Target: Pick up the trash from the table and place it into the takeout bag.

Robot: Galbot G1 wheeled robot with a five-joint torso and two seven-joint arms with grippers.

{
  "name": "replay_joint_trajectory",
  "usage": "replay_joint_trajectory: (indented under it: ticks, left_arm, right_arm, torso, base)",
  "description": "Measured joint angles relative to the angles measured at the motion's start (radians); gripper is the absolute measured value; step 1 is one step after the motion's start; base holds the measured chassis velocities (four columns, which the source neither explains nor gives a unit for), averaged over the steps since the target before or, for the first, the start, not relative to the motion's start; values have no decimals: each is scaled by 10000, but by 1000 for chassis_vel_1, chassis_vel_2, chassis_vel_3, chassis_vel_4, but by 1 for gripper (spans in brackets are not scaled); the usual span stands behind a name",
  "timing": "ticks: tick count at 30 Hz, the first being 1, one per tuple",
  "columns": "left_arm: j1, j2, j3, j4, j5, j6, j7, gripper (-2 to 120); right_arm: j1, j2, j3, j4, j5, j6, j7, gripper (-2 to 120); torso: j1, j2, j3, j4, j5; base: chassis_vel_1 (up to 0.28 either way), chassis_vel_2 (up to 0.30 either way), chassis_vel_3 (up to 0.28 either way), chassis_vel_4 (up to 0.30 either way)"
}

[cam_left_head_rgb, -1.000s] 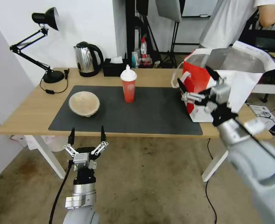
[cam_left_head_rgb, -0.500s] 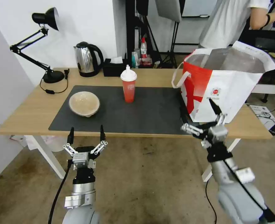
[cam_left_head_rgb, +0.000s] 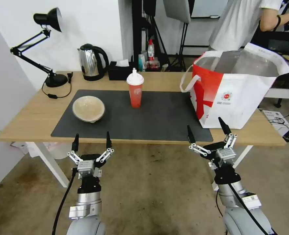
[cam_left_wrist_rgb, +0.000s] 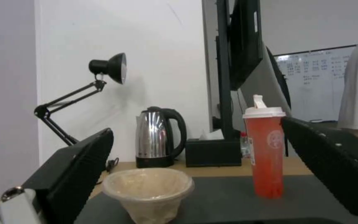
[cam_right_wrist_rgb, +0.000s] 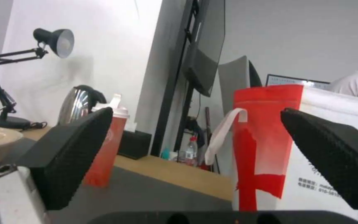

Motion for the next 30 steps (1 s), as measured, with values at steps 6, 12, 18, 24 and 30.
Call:
replay_joint_trajectory:
  ticks: [6, 12, 18, 24, 30]
  left_arm:
    - [-12, -4, -10, 19, 4, 5, 1, 100]
    - [-19, -1, -35, 25, 5, 9, 1, 100]
    - [21, 46, -76, 25, 4, 11, 1, 100]
    - [26, 41, -59, 23, 3, 17, 1, 100]
    - [12, 29, -41, 21, 4, 28, 3, 100]
  right_arm:
    - [18, 43, -72, -70, -21, -2, -15, 100]
    - [108, 22, -258, -131, -3, -84, -24, 100]
    - [303, -232, -525, -159, 79, -291, -41, 100]
    - [475, -305, -739, -111, 113, -539, -50, 100]
    - [781, -414, -1046, -87, 246, -928, -68, 100]
  torso:
    - [0, 0, 0, 0, 0]
    - [0, 0, 0, -1, 0]
    - [0, -1, 0, 0, -1]
    - [0, 0, 0, 0, 0]
    - [0, 0, 0, -1, 0]
  base:
    - [0, 0, 0, 0]
    - [0, 0, 0, 0]
    - [0, 0, 0, 0]
    - [0, 0, 0, 0]
    - [0, 0, 0, 0]
